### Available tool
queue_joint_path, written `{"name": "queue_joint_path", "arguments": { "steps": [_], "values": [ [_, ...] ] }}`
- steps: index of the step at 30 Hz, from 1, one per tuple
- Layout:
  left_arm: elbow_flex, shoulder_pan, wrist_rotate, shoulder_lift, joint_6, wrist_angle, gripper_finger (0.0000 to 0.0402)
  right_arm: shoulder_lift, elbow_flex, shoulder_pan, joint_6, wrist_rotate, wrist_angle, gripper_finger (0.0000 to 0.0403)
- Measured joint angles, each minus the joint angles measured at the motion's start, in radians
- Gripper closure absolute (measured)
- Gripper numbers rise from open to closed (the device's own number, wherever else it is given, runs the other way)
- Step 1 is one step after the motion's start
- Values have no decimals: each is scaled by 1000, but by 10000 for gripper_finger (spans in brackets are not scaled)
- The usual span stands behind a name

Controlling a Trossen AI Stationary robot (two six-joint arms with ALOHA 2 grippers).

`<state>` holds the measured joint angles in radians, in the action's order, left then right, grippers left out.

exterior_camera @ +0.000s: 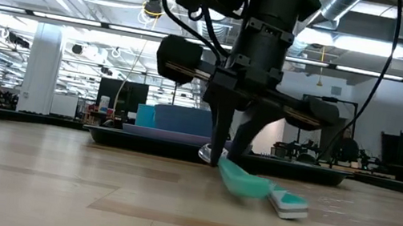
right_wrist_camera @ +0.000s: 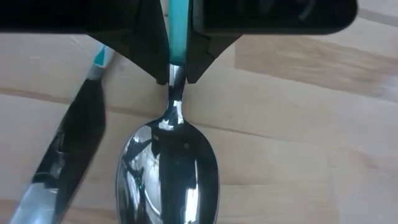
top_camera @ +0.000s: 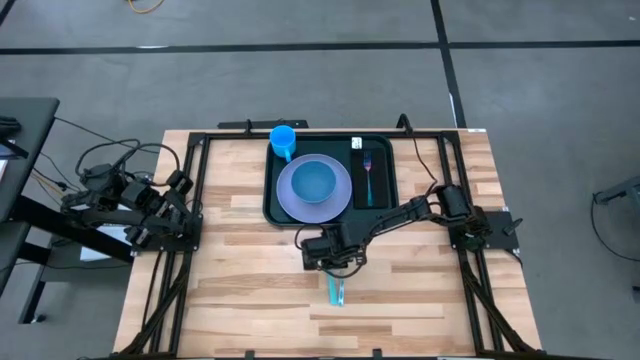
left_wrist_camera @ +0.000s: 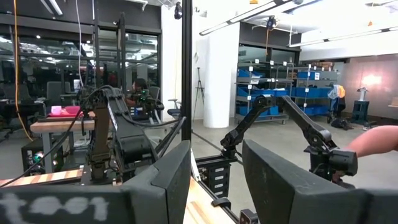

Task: Set up tray
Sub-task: Put the blue spoon on the black napkin to the left of the blue fork

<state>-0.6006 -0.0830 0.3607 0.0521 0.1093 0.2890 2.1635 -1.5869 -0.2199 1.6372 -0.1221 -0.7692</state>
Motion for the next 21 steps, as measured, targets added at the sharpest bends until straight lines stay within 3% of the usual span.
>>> {"name": "queue_joint_path", "arguments": {
  "steps": [11,21],
  "values": [
    [0,0,0,0,0,0,269,-2,-62,22,-77,-10,-77,373],
    [0,0,0,0,0,2,269,-11,-159,84,-188,-11,-343,370]
  ]
}}
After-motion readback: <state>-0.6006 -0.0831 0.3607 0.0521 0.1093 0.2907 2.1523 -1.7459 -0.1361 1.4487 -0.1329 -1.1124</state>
